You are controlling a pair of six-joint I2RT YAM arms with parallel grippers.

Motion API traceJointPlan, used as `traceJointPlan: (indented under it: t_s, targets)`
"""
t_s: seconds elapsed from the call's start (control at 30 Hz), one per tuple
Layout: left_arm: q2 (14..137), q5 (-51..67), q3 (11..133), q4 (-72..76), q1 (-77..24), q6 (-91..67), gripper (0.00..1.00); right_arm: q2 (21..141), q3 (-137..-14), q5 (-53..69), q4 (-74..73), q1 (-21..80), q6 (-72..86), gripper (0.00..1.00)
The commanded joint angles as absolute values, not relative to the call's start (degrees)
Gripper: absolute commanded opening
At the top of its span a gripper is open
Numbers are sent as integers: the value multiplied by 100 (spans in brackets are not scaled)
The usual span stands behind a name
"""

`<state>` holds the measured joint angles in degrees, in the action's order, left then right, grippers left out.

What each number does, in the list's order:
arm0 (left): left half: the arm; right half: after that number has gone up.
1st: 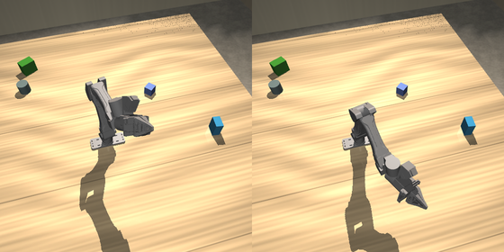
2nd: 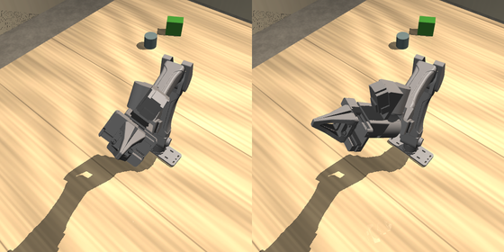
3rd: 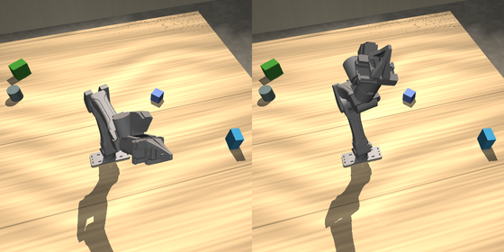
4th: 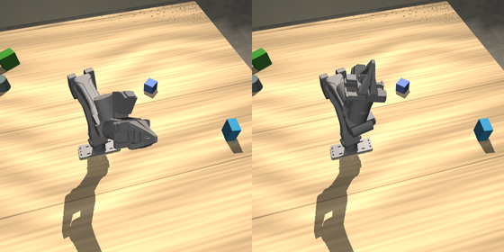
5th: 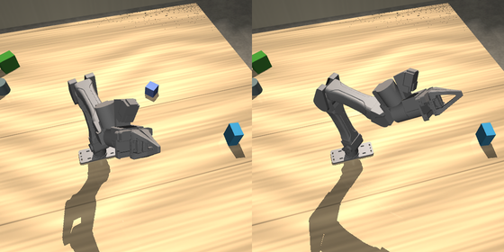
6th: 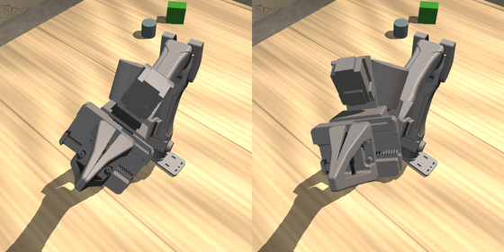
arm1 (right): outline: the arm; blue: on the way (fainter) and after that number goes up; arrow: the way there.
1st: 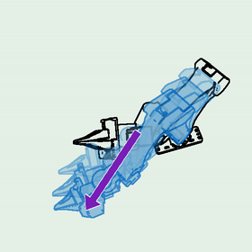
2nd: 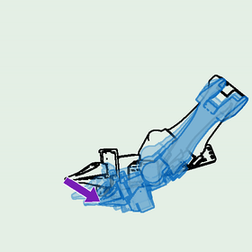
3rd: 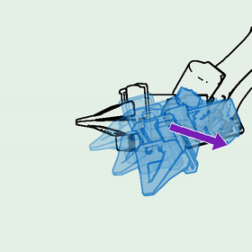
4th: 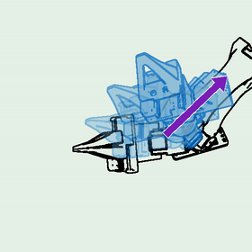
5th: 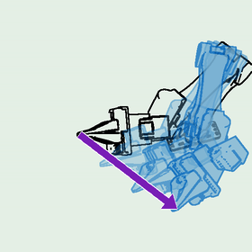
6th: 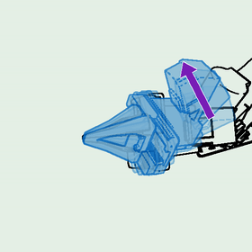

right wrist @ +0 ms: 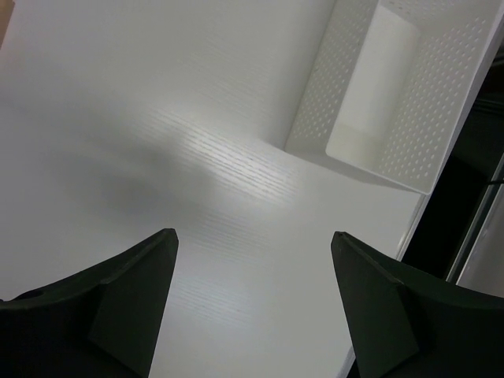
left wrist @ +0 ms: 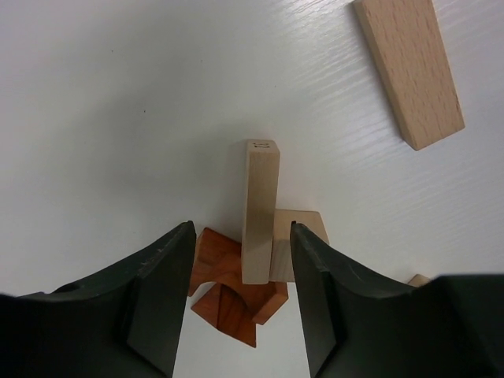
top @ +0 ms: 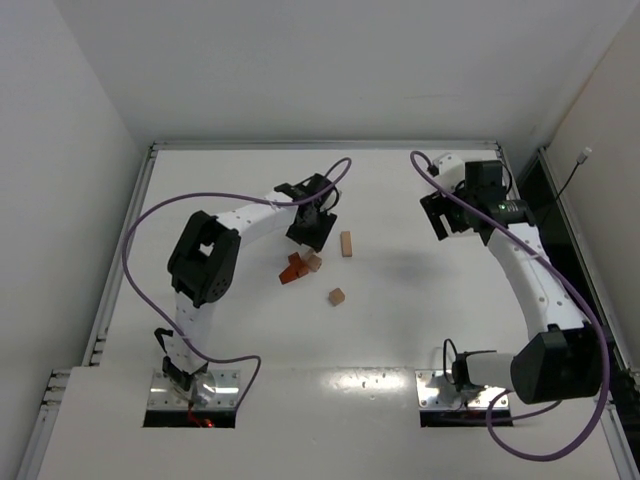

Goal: Build the wood block tower

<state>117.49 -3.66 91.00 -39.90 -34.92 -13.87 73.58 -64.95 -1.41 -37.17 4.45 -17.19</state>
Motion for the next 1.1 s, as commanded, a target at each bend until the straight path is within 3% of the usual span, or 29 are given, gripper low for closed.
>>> traceJointPlan:
  t_s: [0.0, 0.23, 0.3, 0.37, 0.5, 0.63, 0.8, 0.97, 1.07]
  targets:
    - [11952, -448, 9299, -4095, -3524, -1336, 48, 7400, -6732, 123, -3656, 343, -1556, 76]
    - [12120, -448, 9299, -4096, -3524, -1222, 47, 7515, -6891, 185, -3709, 290, -1556, 76]
    - [12120, -448, 9299, -4043, -3524, -1222, 41, 7515, -6891, 237, -3709, 290, -1556, 76]
    - [12120, -448, 9246, -3982, -3524, -1169, 33, 7515, -6891, 237, -3709, 238, -1556, 76]
    - [12120, -501, 9246, -3981, -3524, -1169, 0, 7462, -6776, 377, -3709, 237, -1556, 76]
    - [11770, -213, 9360, -3921, -3376, -1273, 0, 7409, -6662, 500, -3762, 185, -1503, 76]
    - [10881, 1814, 8666, -2613, -2664, -1837, 0, 7462, -6662, 1053, -3762, 185, -1213, 76]
    - [11451, 3363, 8544, -2313, -2207, -2178, 0, 7637, -6662, 1397, -3709, 185, -1090, 75]
    - [11557, 4594, 7877, -1233, -1908, -2923, 0, 7769, -6802, 1450, -3823, 185, -1090, 75]
